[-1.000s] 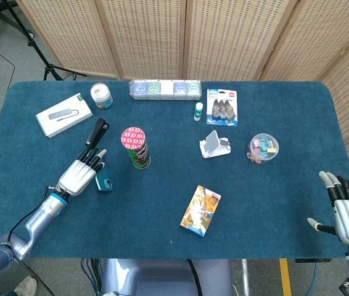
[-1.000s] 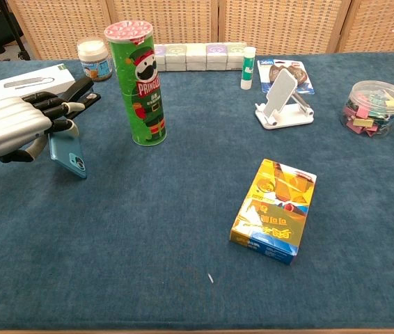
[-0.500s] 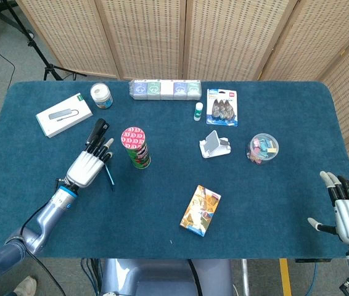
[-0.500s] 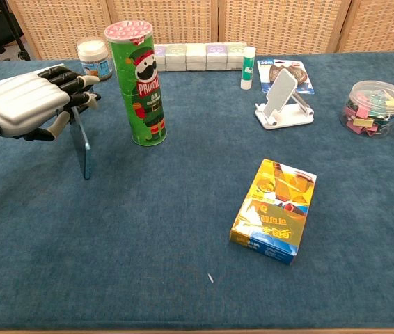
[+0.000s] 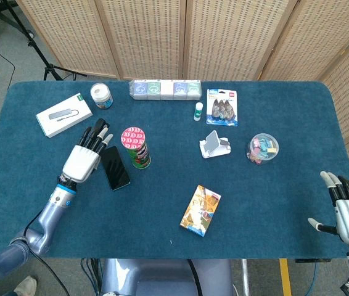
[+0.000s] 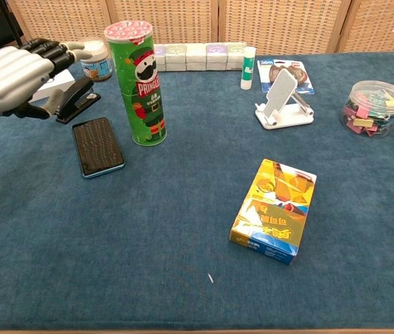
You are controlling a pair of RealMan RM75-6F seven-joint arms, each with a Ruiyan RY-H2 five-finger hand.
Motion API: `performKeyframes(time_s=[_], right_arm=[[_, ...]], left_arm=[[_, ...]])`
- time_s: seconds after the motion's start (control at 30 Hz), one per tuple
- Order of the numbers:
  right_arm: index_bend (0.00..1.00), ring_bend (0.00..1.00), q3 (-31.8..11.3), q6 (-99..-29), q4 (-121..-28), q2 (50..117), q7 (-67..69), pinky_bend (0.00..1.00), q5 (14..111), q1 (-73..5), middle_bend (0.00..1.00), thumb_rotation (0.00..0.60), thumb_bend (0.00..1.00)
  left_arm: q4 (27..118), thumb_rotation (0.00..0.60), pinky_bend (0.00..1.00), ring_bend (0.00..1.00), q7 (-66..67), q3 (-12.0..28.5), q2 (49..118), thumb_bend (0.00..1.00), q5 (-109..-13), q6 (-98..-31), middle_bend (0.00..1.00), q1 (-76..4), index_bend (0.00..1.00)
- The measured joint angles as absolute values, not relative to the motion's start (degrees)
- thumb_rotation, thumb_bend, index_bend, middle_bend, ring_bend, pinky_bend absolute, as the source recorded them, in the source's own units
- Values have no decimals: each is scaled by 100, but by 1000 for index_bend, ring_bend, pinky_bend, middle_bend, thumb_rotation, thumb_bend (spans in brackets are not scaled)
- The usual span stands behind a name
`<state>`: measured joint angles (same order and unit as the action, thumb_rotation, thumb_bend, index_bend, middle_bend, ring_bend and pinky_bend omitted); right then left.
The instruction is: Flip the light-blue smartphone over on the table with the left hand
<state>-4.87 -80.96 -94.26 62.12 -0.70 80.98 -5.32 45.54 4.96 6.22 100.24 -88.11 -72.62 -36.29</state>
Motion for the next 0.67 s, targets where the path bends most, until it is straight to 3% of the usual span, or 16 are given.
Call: performKeyframes(time_s=[0.13,0.37,0.47,0.6,0.67], right_arm=[[0,0,-482,-8139,-9465,6182,-39,64,8136,-515,0,600,0],[0,0,-442,-8185,-9553,6146,-8,65,8246,-494,0,600,0],[0,0,-401,-8209,-9615,6113,-6,65,8311,-474,0,600,0],[0,0,-365,-8264,-9704,6048,17,64,8393,-442,0,600,0],[0,0,-362,-8309,-9729,6029,39,64,8425,-427,0,600,0]], left_arm=[[5187,600,0,0,167,627,9593,649,-8767,-7487,0,-3406,0],[6877,600,0,0,-500,408,8342,506,-8705,-8011,0,-2659,0],[7647,600,0,0,-446,222,7723,395,-8639,-8057,0,-2382,0],[8645,600,0,0,-150,-19,6951,156,-8592,-8184,0,-2005,0],[9085,600,0,0,-16,-143,6595,95,-8590,-8374,0,-1737,0]])
